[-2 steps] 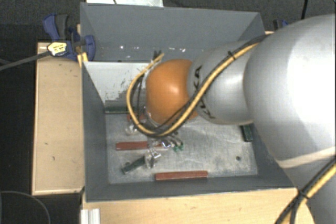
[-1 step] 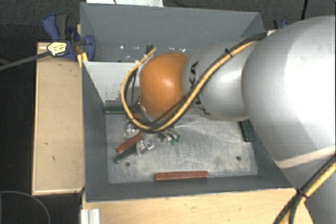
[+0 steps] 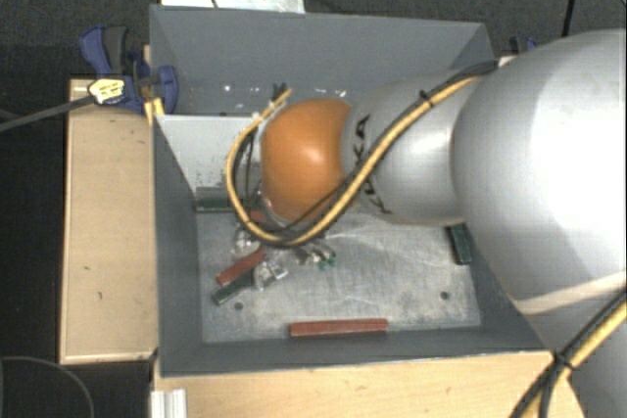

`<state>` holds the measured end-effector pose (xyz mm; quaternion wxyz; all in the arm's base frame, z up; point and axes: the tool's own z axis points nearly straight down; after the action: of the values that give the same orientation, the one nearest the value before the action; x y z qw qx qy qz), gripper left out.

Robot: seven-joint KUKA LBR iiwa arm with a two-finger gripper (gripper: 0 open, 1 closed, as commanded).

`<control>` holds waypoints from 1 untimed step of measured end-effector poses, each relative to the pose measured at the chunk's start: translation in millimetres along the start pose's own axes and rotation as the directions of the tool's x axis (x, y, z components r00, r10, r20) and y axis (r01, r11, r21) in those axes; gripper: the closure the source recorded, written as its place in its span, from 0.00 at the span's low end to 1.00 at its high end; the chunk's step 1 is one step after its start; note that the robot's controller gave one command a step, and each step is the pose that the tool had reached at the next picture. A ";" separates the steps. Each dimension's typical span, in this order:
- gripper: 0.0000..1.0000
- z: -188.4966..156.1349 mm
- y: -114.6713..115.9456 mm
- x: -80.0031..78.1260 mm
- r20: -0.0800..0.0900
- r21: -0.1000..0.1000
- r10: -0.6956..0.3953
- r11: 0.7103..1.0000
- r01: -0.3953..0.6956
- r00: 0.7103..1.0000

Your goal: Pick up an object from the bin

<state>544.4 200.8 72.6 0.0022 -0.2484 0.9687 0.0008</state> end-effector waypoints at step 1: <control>1.00 -5.1 0.3 1.7 -0.005 -0.001 0.001 1.000 -0.001 1.000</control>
Offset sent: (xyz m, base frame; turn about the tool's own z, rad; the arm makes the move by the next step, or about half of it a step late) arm 0.0001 0.0001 0.0537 0.0000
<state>542.7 200.2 77.7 -0.0001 -0.2481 0.9687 0.0005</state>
